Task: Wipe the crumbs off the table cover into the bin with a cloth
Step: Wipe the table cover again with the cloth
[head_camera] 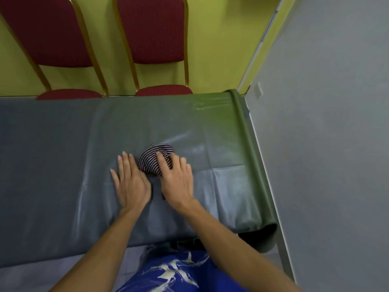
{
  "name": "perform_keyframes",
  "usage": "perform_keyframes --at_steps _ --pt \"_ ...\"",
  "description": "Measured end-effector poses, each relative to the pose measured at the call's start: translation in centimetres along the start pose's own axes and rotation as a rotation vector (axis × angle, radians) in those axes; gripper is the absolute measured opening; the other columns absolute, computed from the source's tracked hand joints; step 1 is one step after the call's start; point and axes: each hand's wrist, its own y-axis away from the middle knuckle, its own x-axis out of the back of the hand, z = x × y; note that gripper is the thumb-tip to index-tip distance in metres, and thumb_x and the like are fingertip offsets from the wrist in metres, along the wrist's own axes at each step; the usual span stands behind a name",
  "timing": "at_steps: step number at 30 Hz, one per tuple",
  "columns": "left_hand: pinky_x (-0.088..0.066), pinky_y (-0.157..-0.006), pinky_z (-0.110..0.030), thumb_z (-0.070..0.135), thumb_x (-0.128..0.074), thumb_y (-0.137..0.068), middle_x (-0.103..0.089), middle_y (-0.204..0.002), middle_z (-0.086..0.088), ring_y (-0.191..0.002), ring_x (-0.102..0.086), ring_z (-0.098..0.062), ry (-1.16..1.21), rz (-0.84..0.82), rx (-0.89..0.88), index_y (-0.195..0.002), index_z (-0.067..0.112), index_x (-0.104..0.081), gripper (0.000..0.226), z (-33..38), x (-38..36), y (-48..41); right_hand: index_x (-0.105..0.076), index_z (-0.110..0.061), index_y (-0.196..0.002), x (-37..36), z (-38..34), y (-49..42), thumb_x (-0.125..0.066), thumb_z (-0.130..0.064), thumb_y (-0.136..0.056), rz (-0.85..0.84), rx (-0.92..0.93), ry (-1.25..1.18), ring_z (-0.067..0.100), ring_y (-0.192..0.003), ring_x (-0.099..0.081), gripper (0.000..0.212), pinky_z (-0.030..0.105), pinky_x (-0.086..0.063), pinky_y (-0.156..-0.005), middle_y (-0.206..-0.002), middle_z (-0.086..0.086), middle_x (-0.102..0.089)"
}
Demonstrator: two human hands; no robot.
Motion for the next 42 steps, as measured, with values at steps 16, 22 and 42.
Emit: perform_keyframes --at_steps 16,22,42 --pt "-0.001 -0.121 -0.049 0.017 -0.029 -0.095 -0.025 -0.160 -0.015 -0.151 -0.014 -0.026 0.109 0.070 0.081 -0.147 -0.003 -0.036 0.056 2.1 0.6 -7.1 -0.049 -0.018 -0.145 0.3 3.8 -7.3 -0.069 -0.023 -0.082 0.119 -0.232 -0.147 0.037 -0.098 -0.051 0.067 0.043 -0.043 -0.082 -0.122 0.017 -0.056" --pt "-0.001 -0.123 -0.047 0.015 -0.032 -0.101 -0.016 -0.164 -0.006 -0.152 -0.005 -0.018 0.050 0.069 0.157 -0.153 0.006 -0.024 0.054 2.0 -0.4 -7.8 -0.052 -0.025 -0.142 -1.8 2.5 -10.4 -0.064 -0.014 -0.072 -0.076 0.071 -0.113 0.033 -0.097 -0.049 0.072 0.042 -0.045 -0.076 -0.125 0.011 -0.057" --pt "-0.009 -0.122 -0.050 0.023 -0.023 -0.098 -0.021 -0.162 -0.006 -0.152 -0.009 -0.019 -0.008 0.097 0.168 -0.152 0.005 -0.028 0.057 2.1 -1.0 -7.9 -0.049 -0.021 -0.144 -4.0 2.7 -18.4 -0.068 -0.010 -0.077 -0.116 0.211 0.004 0.034 -0.099 -0.047 0.071 0.043 -0.046 -0.076 -0.122 0.015 -0.055"
